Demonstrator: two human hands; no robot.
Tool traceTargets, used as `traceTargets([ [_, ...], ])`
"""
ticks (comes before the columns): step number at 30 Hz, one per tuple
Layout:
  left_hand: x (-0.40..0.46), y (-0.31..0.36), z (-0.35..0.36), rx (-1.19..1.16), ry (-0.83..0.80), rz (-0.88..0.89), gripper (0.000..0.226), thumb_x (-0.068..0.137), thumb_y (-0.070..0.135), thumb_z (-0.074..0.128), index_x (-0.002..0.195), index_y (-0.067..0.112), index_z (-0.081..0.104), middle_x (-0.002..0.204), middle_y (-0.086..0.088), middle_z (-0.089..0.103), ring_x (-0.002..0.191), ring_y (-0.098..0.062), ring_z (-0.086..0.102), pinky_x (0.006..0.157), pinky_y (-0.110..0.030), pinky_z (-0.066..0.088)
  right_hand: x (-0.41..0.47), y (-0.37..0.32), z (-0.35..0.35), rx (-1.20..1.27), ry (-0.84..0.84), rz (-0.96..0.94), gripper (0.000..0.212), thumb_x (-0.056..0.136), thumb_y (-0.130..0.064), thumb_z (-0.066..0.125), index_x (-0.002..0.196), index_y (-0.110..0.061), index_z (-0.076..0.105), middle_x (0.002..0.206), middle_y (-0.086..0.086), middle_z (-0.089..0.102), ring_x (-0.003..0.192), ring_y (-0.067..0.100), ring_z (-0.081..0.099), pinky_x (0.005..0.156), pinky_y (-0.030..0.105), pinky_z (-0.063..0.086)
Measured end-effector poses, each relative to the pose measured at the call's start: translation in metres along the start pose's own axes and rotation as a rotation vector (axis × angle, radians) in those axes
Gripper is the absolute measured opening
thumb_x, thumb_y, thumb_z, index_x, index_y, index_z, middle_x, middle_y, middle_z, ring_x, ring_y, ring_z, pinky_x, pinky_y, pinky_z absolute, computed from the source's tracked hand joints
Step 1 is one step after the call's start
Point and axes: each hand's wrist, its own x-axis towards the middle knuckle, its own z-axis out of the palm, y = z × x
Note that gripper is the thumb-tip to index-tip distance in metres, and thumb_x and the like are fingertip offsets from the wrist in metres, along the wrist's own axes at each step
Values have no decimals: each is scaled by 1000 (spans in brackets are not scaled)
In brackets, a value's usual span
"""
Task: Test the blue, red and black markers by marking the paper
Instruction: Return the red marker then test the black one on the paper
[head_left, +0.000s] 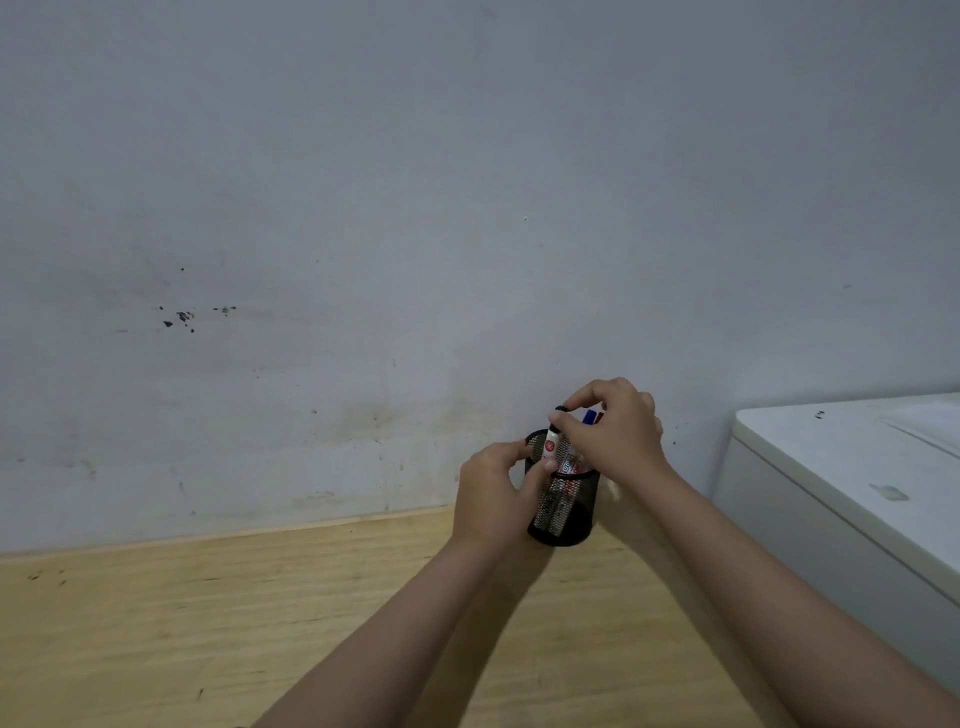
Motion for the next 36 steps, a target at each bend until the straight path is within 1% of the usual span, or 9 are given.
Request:
traceTargets([
  [2,-1,6,-7,-17,4,-86,27,86,36,60,92,13,71,92,1,72,87,-8,60,69,-11,41,-9,-11,-12,205,-33,-12,15,68,-36,76,66,-37,61,98,-2,61,107,26,52,90,42,45],
  [4,-4,18,-19,-167,2,-271,38,87,43,55,80,8,69,77,-5,71,78,-21,65,67,-19,51,-28,-26,-31,320,-23,-86,22,69,-27,79,68,-39,61,98,3,62,103,25,54,82,25,44],
  [7,-17,52,-50,-653,-237,-644,44,90,44,50,84,4,68,71,-7,70,67,-17,64,66,-29,57,-70,-52,-58,364,-19,-224,28,66,-20,83,69,-40,63,90,-6,61,96,19,55,71,3,33],
  [9,-34,73,-74,-875,-365,-736,33,89,37,54,87,6,66,71,-5,64,60,-13,60,60,-24,58,-104,-64,-70,405,-45,-295,26,62,-21,84,68,-39,65,83,-9,57,93,16,56,73,3,34],
  [13,-81,99,-112,-923,-293,-703,11,85,15,60,82,6,66,69,-6,68,53,-12,62,48,-21,53,-168,-73,-83,509,-168,-306,21,55,-37,80,74,-35,70,86,-7,56,86,12,57,76,9,38],
  [17,-137,103,-141,-769,-193,-602,16,86,17,59,94,7,69,72,-3,70,62,-11,60,62,-27,51,-220,-79,-88,549,-191,-160,33,53,-41,82,84,-42,72,91,-13,66,90,6,61,72,10,40],
  [23,-221,103,-168,-523,-172,-403,19,88,16,58,92,24,75,70,-3,60,64,-11,51,63,-28,48,-277,-102,-79,762,-184,177,36,62,-37,76,95,-22,74,71,-2,59,68,9,55,63,14,47],
  [27,-257,102,-177,-344,-130,-253,22,85,17,64,96,33,74,80,3,71,70,-2,60,66,-20,48,-308,-119,-77,861,-266,274,7,79,-19,71,80,-14,74,64,-12,72,62,-1,62,58,9,46],
  [36,-293,92,-192,-280,160,-174,27,56,12,86,74,23,69,70,8,72,60,-6,63,61,-16,50,-340,-125,-78,979,-254,314,29,63,-30,70,85,-12,72,68,-8,74,62,1,64,54,17,51],
])
